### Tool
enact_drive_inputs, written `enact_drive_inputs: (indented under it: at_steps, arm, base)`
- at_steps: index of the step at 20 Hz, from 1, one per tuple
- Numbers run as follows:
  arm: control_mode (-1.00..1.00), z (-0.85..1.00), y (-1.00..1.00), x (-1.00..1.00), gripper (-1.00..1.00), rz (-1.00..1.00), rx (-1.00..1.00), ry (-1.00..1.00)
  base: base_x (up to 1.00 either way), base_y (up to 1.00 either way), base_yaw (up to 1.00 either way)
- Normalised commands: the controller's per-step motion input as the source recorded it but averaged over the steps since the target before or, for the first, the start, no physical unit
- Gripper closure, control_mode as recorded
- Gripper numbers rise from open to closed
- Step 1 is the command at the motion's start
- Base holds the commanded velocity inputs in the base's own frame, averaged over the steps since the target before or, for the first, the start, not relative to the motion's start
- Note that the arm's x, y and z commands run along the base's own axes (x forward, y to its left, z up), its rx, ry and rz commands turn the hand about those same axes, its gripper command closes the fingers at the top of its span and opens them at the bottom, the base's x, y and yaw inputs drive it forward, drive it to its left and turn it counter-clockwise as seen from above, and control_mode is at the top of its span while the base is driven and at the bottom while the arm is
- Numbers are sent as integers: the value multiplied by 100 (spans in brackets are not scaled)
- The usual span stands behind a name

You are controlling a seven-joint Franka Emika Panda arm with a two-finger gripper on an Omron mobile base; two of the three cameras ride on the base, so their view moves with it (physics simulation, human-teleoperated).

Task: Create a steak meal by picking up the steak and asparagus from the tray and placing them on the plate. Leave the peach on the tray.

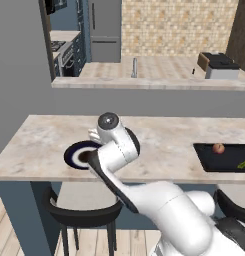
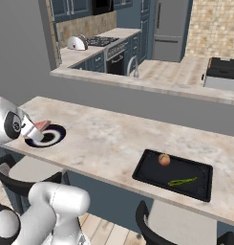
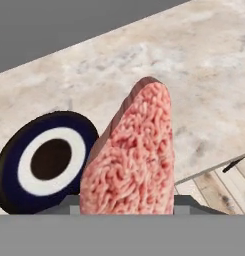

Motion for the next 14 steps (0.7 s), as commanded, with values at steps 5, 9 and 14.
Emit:
enact_drive_inputs:
  at_steps: [5,9,14]
  arm:
    - [-100,0,69,56,100,0,0,28]
    - [-100,-4,35,44,100,0,0,14]
    - [-100,-31,12,34,100,2,0,1]
  base:
    - [0,0,0]
    - [0,0,0]
    - [0,0,0]
